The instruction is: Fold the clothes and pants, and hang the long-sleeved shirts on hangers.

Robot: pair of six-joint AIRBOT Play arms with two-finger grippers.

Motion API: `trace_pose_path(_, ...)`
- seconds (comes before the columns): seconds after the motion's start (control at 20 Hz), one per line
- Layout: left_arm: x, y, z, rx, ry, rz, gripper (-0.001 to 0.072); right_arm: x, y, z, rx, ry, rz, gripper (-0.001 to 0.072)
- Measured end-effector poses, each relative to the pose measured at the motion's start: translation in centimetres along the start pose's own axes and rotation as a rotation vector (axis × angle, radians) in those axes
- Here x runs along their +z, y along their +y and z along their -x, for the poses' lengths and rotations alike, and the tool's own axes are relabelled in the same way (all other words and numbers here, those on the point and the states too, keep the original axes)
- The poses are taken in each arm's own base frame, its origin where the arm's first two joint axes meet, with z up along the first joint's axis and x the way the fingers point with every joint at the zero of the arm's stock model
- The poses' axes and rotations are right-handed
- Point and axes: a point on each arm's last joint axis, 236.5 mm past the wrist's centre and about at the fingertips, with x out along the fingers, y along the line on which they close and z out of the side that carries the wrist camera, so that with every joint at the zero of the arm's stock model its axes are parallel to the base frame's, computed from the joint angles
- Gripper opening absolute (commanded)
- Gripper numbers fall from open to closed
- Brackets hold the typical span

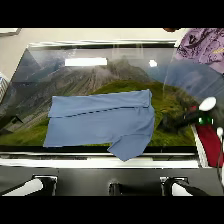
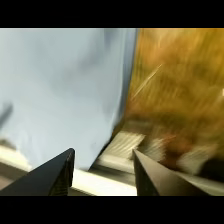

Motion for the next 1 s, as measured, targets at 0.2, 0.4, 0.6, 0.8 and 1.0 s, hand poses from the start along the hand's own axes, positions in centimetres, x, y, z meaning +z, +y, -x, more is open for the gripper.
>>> trace_pose_path(0.2, -2.5, 0.0, -1.3, -0.039, 0.030, 0.029, 0.0680, -5.3, 1.1, -4.2, 0.162, 0.014, -0.085, 0.0437)
trace_pose_path(0.4, -3.5, -0.8, -1.9, -0.048, 0.049, 0.009, 0.0680, -6.9, 1.6, -6.5, 0.247, -0.010, -0.150, 0.0437)
trace_pose_path(0.6, -3.9, -1.3, -2.2, -0.051, 0.053, -0.007, 0.0679, -7.4, 1.8, -8.2, 0.250, -0.029, -0.157, 0.0437)
trace_pose_path(0.8, -4.0, -1.5, -2.2, -0.051, 0.055, -0.011, 0.0680, -7.6, 2.9, -10.0, 0.215, -0.034, -0.131, 0.0359)
trace_pose_path(1.0, -4.3, -1.3, -2.6, -0.052, 0.067, -0.036, 0.0680, -6.9, 2.9, -11.1, 0.166, -0.073, -0.124, 0.0035)
